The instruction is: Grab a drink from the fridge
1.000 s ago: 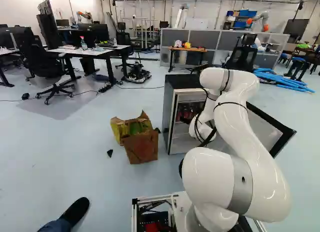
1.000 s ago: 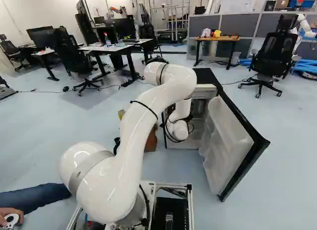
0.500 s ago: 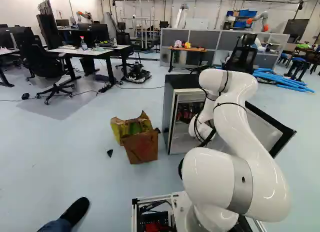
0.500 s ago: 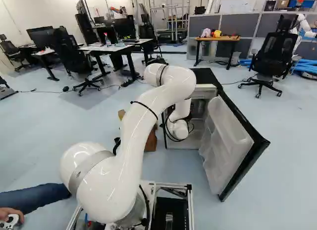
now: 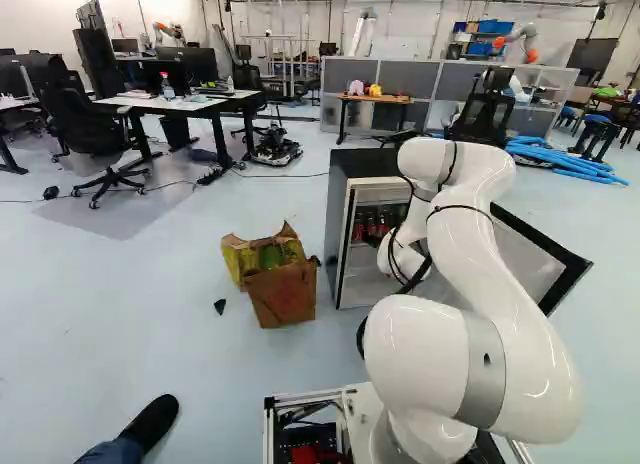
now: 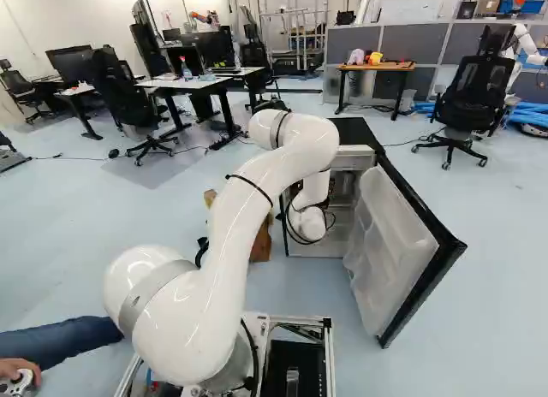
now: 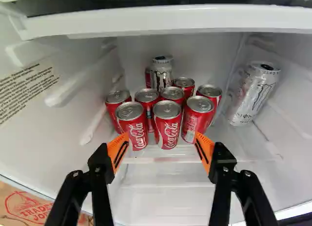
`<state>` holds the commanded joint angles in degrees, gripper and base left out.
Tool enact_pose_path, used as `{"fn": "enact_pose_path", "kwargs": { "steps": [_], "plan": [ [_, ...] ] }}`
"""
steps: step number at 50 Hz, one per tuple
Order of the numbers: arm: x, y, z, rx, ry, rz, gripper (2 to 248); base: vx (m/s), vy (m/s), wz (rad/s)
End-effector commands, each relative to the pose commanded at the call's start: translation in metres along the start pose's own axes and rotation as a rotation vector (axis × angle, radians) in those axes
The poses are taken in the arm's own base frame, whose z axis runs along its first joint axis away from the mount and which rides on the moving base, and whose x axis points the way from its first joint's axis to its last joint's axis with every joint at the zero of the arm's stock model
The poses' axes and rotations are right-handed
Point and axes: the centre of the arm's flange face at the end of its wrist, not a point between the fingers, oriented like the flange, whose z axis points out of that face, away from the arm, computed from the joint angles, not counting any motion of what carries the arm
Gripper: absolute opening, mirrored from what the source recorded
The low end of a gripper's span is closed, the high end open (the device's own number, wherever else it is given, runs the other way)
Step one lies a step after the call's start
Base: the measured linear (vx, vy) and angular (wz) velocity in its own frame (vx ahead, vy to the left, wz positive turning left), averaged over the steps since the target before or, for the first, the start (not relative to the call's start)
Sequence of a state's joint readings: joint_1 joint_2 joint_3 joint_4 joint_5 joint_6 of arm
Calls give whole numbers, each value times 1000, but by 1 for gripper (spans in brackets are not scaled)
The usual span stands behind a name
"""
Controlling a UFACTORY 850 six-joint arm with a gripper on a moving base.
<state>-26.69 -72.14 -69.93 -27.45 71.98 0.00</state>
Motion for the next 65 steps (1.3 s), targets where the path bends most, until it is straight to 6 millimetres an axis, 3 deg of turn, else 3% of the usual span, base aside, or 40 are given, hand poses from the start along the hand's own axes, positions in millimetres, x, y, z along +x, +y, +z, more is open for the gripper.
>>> {"fn": "enact_pose_path", "kwargs": {
  "steps": [23, 24, 28, 29, 34, 65],
  "plan": [
    [0, 0, 0, 0, 0, 0, 193, 0, 0, 0],
    [0, 0, 0, 0, 0, 0, 180, 0, 0, 0],
    [0, 0, 0, 0, 0, 0, 180, 0, 0, 0],
    [0, 0, 0, 0, 0, 0, 167, 0, 0, 0],
    [0, 0, 0, 0, 0, 0, 158, 0, 0, 0],
    [0, 0, 0, 0, -3, 0, 160, 0, 0, 0]
  ]
}}
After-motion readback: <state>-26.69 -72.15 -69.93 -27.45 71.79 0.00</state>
